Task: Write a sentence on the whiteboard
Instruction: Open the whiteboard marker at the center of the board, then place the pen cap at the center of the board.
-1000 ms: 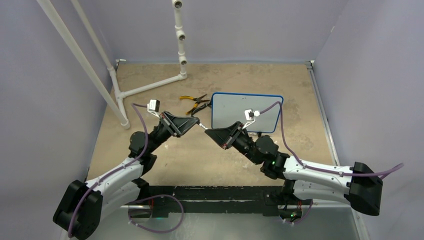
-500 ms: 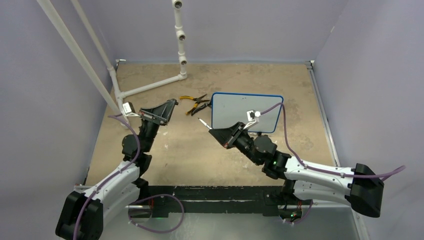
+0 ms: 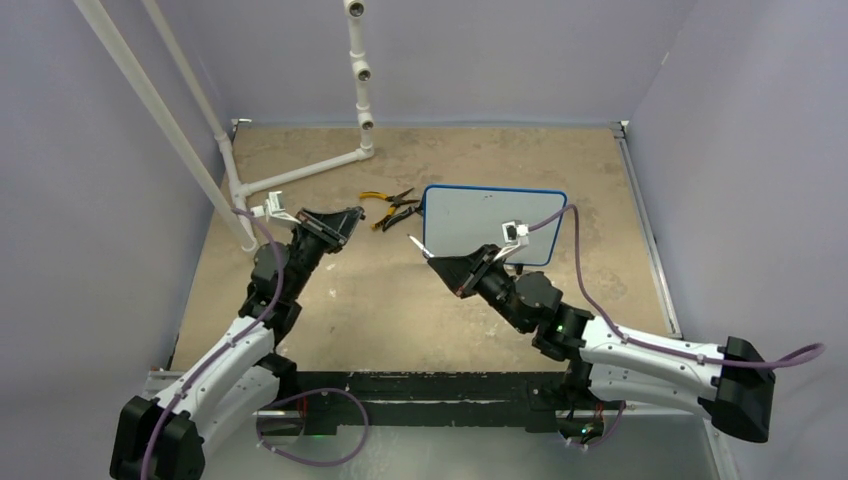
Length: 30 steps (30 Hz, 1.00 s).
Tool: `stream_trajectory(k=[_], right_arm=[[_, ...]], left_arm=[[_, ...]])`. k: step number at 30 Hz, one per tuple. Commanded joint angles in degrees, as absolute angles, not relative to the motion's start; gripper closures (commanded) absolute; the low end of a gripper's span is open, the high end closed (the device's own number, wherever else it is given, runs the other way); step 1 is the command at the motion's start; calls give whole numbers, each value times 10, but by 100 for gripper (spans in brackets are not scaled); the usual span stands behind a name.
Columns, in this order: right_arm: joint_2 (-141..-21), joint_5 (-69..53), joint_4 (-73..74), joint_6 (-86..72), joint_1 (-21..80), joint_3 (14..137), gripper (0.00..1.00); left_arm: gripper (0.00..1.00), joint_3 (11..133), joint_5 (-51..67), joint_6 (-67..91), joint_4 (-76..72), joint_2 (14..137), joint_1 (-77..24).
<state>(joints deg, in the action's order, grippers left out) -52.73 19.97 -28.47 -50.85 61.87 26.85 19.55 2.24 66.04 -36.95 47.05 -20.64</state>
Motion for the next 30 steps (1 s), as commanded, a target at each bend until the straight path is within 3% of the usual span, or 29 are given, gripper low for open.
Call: stream_trajectory(k=[1,7,16,26,30], right_arm=[[-481,252,-221,-410,619,306,100],[-449,324,-131,-331,619,335,100],[-398,359,-153,-285,619,290,100],[-401,388,-154,-255,619,280,100],[-398,393,-158,-252,619,274,100]], left_arm=[[100,245,27,471,-123,453,-212],[100,251,6,391,-6,480,-250],[99,247,41,357,-21,593,-275],[70,243,51,359,-40,647,-276],[66,248,43,358,-34,654,-276]])
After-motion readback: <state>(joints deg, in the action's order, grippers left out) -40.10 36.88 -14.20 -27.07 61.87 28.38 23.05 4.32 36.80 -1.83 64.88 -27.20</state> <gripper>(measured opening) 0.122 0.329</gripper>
